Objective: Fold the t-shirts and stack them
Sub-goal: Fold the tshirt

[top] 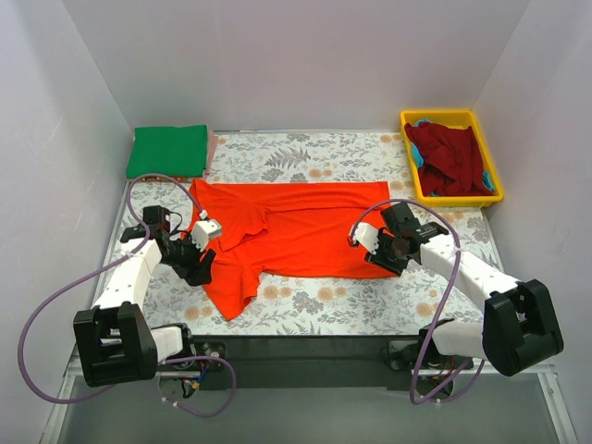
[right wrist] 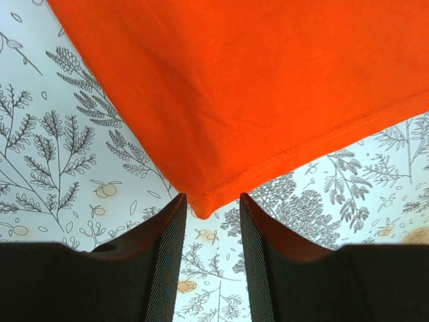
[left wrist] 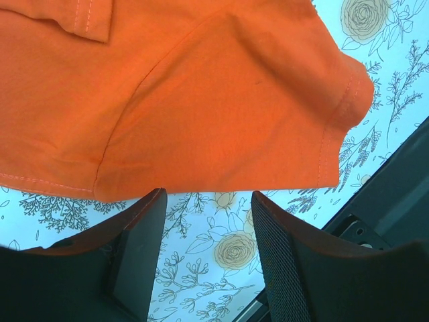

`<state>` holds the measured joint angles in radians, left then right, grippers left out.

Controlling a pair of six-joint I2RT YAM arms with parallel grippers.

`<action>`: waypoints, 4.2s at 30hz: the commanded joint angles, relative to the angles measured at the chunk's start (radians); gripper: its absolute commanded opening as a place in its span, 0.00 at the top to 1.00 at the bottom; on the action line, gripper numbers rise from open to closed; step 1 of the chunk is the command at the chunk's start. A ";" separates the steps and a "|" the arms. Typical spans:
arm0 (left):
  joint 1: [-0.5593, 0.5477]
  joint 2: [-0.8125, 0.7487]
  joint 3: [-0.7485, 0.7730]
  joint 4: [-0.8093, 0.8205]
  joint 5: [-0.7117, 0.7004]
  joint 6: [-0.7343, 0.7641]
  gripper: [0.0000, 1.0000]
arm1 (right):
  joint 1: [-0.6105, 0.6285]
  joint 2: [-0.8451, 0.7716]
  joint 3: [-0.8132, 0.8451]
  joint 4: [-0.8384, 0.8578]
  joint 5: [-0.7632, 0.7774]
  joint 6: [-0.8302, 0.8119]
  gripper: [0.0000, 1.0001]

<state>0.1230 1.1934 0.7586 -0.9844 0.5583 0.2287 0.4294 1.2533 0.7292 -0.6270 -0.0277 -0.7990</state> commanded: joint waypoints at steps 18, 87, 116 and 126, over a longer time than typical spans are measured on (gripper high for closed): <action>0.004 -0.005 0.024 0.041 -0.021 0.017 0.45 | -0.083 0.124 -0.088 0.036 -0.055 -0.089 0.63; -0.023 0.297 0.429 -0.030 0.006 0.130 1.00 | -0.264 0.308 0.467 -0.243 -0.115 -0.241 0.99; -0.022 0.554 0.478 0.193 -0.046 0.006 1.00 | -0.281 0.709 0.825 -0.246 -0.110 -0.244 0.99; 0.035 0.489 0.534 0.155 0.040 -0.218 0.59 | -0.282 0.692 0.935 -0.249 -0.165 -0.050 0.41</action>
<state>0.1200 1.7657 1.2427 -0.7975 0.5266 0.1196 0.1509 2.0090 1.5894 -0.8700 -0.1375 -0.9352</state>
